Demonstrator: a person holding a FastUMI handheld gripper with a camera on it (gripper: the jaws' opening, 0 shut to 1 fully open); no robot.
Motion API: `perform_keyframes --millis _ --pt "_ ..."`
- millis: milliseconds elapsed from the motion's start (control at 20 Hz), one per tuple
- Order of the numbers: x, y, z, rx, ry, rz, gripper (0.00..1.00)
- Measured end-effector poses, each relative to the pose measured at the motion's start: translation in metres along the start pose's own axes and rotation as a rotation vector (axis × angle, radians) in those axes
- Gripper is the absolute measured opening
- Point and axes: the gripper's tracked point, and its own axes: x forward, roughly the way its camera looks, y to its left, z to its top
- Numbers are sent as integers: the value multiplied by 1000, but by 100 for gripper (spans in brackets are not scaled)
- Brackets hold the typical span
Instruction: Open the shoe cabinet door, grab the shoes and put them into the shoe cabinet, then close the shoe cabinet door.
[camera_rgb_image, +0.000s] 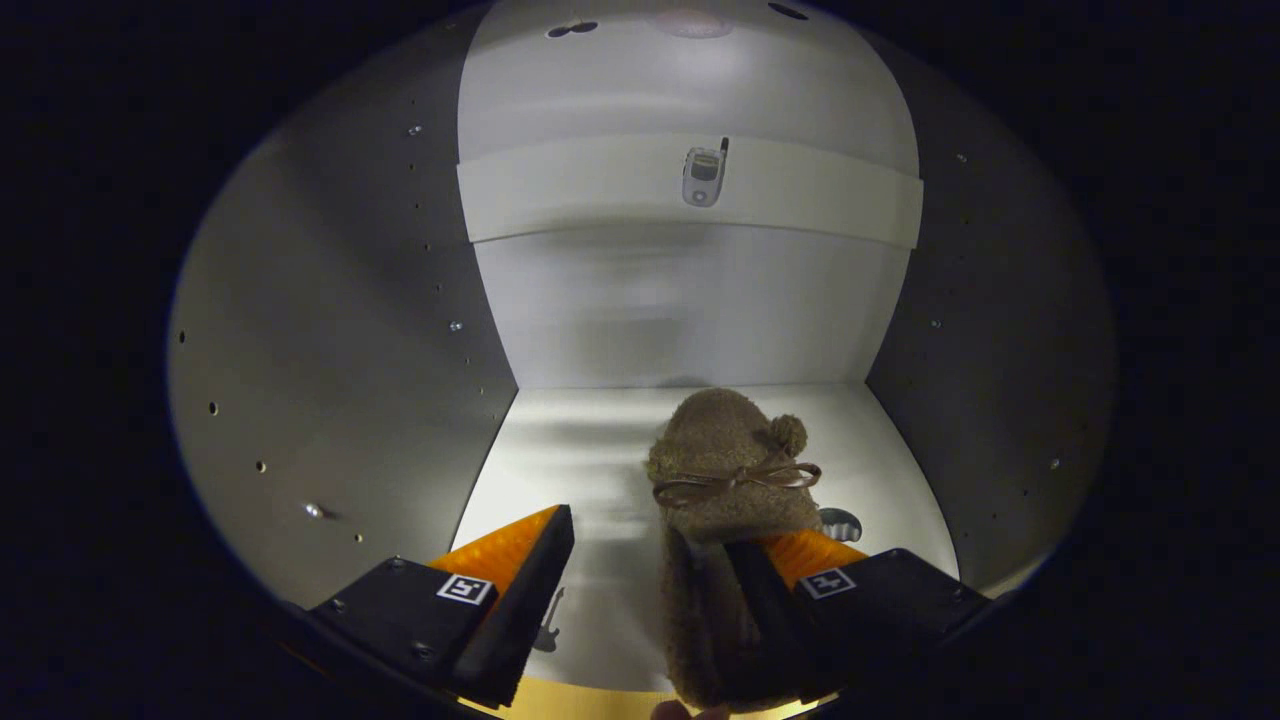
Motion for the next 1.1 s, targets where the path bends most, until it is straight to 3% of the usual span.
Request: perform_keyframes --millis 400,800,1100 --pt "-70 1 25 17 -122 36 97" --pt "-197 3 44 -16 -368 67 97" --pt "-290 -3 16 -23 -528 80 97"
